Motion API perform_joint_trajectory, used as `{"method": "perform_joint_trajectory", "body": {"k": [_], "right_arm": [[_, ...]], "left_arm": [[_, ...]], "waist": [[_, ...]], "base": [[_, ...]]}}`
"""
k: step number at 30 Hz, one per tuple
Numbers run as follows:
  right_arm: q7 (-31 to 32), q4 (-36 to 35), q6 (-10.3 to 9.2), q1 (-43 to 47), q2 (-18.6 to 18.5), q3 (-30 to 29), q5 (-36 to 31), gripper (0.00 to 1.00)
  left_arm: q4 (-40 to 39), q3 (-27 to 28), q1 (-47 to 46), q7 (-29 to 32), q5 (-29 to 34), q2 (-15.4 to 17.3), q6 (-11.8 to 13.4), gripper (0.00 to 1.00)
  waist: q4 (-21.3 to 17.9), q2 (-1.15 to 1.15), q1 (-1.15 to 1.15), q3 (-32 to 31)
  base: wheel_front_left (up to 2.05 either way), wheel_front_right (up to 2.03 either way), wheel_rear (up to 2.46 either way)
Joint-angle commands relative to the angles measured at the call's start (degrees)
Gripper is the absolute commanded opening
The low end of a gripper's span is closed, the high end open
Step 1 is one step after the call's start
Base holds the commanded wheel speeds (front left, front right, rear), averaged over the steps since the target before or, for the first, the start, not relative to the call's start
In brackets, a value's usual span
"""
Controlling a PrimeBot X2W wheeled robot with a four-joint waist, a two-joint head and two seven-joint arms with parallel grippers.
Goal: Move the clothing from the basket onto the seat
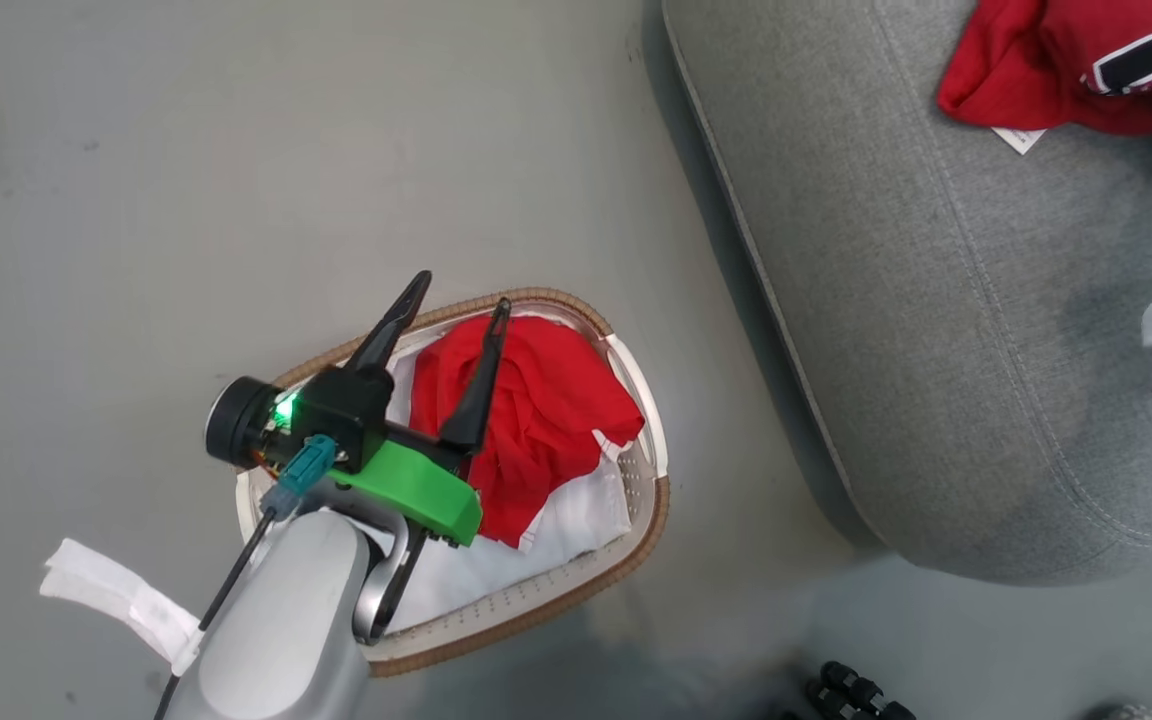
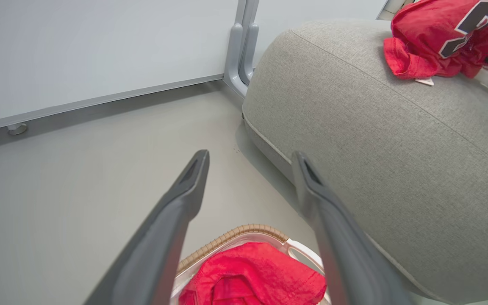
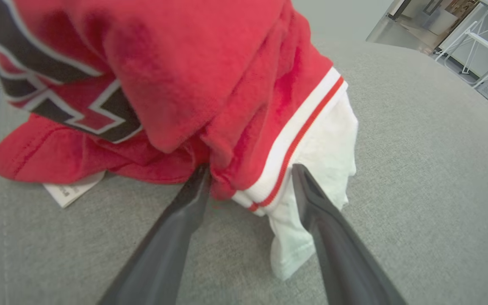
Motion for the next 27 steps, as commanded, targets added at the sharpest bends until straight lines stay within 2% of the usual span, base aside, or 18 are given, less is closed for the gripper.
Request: {"method": "perform_joint_trajectory", "body": {"k": [1,5,12,21,27], "right_arm": [[-0.1,-1.0,-0.08,2.2,0.7,-0.3,0.3,1.0],[-0.1,-4.9,-0.08,7.0,2.6,0.2,1.6,1.0],[-0.1,-13.0,-0.08,13.4,6.0,5.0,4.3,1.0],[-0.1,-22.4,-0.08,17.0,10.1,11.8,7.0,1.0],[-0.1,-24.0,-0.08,18.5,11.2,14.4,7.3,1.0]], "left_arm": [[0.2,0.8,1.0,0.0,0.5,-0.1,-0.2,1.0],[0.5,3.8,2.8,0.0,1.1,-0.8,-0.2,1.0],[-0.9,10.1,6.8,0.0,3.1,-2.4,-0.2,1.0],[-2.9,18.9,11.5,0.0,6.5,-3.8,1.3,1.0],[-2.2,23.7,13.8,0.0,7.8,-4.1,2.3,1.0]], "waist": [[-1.2,0.32,-0.01,-2.6],[-1.2,0.32,-0.01,-5.8],[0.3,0.32,-0.01,-10.9],[6.0,0.32,-0.01,-15.8],[10.0,0.32,-0.01,-18.0]], "base": [[0.0,0.0,0.0],[0.0,0.0,0.0],[0.0,0.0,0.0],[0.0,0.0,0.0],[0.0,0.0,0.0]]}}
